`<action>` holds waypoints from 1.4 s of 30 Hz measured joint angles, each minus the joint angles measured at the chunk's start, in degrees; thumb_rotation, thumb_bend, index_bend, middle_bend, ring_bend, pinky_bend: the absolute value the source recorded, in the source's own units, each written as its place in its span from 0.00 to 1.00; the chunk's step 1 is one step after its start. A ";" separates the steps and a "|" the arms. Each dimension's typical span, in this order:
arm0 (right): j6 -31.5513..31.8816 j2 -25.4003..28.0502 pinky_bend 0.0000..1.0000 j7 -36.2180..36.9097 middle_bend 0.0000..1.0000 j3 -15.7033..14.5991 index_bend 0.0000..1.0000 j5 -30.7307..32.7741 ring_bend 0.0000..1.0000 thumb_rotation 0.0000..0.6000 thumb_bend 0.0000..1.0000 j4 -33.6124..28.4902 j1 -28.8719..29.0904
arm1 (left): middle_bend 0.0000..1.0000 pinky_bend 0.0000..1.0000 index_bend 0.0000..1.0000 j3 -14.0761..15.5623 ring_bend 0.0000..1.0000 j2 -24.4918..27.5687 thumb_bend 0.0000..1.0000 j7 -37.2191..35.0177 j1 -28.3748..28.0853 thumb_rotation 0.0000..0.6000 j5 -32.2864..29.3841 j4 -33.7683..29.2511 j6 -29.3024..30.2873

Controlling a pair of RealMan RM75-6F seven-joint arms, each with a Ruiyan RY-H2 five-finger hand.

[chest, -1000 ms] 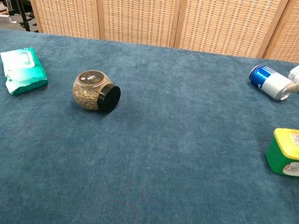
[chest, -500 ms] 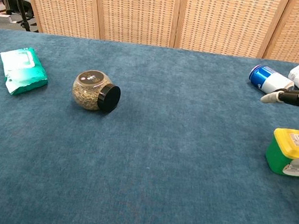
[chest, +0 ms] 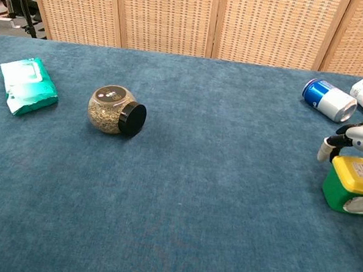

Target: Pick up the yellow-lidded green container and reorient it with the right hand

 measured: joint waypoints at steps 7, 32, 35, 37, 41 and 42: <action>0.02 -1.09 0.00 0.79 0.47 -0.39 0.44 -1.21 0.16 1.00 0.21 2.25 0.08 | 0.00 0.00 0.00 -0.08 0.00 -0.15 0.00 0.19 -0.18 1.00 -0.20 0.03 -0.29; 6.37 1.49 0.08 46.57 0.52 -1.20 0.49 -32.31 0.22 1.00 0.48 11.02 -3.31 | 0.00 0.00 0.00 0.19 0.00 -0.46 0.00 1.72 -0.22 1.00 0.17 -0.48 -0.22; 7.20 0.14 0.08 56.54 0.51 -2.17 0.49 -36.36 0.22 1.00 0.50 18.71 -3.58 | 0.00 0.00 0.00 0.29 0.00 -0.66 0.00 2.54 -0.21 1.00 0.29 -0.87 -0.11; 7.73 -0.94 0.08 61.24 0.51 -2.81 0.49 -38.38 0.22 1.00 0.51 23.53 -3.76 | 0.00 0.00 0.00 0.35 0.00 -0.77 0.00 2.94 -0.22 1.00 0.33 -1.02 -0.09; 9.21 -3.83 0.08 68.44 0.51 -4.30 0.49 -41.99 0.22 1.00 0.56 32.67 -4.31 | 0.00 0.00 0.00 0.39 0.00 -1.02 0.00 3.67 -0.38 1.00 0.03 -1.14 -0.49; 9.49 -4.42 0.08 69.48 0.50 -4.62 0.49 -42.54 0.22 1.00 0.57 34.12 -4.44 | 0.00 0.00 0.00 0.40 0.00 -1.06 0.00 3.80 -0.41 1.00 0.01 -1.16 -0.54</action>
